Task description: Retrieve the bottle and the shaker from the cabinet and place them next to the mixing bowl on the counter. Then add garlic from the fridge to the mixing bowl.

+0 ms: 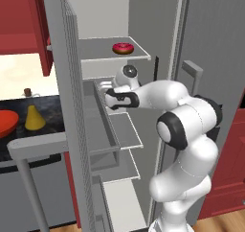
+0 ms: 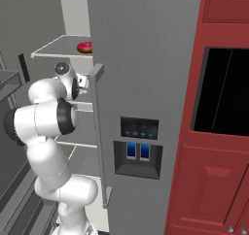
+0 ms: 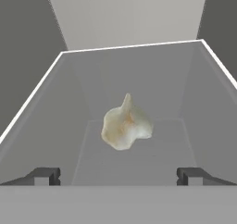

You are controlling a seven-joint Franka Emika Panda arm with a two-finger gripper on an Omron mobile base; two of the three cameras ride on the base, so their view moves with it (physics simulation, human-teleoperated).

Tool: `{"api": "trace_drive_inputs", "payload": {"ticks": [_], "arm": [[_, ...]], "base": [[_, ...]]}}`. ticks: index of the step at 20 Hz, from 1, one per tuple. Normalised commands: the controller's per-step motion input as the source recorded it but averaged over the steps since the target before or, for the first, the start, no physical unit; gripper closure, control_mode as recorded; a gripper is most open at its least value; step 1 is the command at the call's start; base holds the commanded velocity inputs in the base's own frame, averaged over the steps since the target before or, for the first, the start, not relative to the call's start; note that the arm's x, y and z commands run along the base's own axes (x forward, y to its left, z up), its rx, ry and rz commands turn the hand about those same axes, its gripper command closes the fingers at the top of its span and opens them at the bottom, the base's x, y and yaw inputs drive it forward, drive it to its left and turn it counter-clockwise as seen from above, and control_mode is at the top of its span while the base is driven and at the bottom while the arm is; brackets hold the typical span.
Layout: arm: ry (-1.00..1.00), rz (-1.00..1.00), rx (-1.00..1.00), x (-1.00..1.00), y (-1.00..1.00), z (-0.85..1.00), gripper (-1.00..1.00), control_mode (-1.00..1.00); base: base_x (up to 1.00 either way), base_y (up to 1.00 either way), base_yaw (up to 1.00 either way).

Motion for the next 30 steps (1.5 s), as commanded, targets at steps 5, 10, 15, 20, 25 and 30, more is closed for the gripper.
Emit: {"api": "trace_drive_inputs", "payload": {"ticks": [5, 10, 15, 20, 25, 30], "arm": [[0.0, 0.0, 0.0, 0.31, 0.0, 0.0, -1.0, -1.0], [0.0, 0.0, 0.0, 0.0, 0.0, -0.01, -1.0, -1.0], [0.0, 0.0, 0.0, 0.01, 0.0, -0.18, -1.0, -1.0], [0.0, 0.0, 0.0, 0.12, 0.01, -0.25, -1.0, -1.0], [0.02, 0.0, 0.0, 0.26, 0.04, -0.02, -1.0, -1.0], [0.03, 0.0, 0.0, 0.25, 0.05, 0.0, -1.0, -1.0]], "base": [[0.0, 0.0, 0.0], [0.0, 0.0, 0.0], [0.0, 0.0, 0.0], [0.0, 0.0, 0.0], [0.0, 0.0, 0.0], [0.0, 0.0, 0.0]]}}
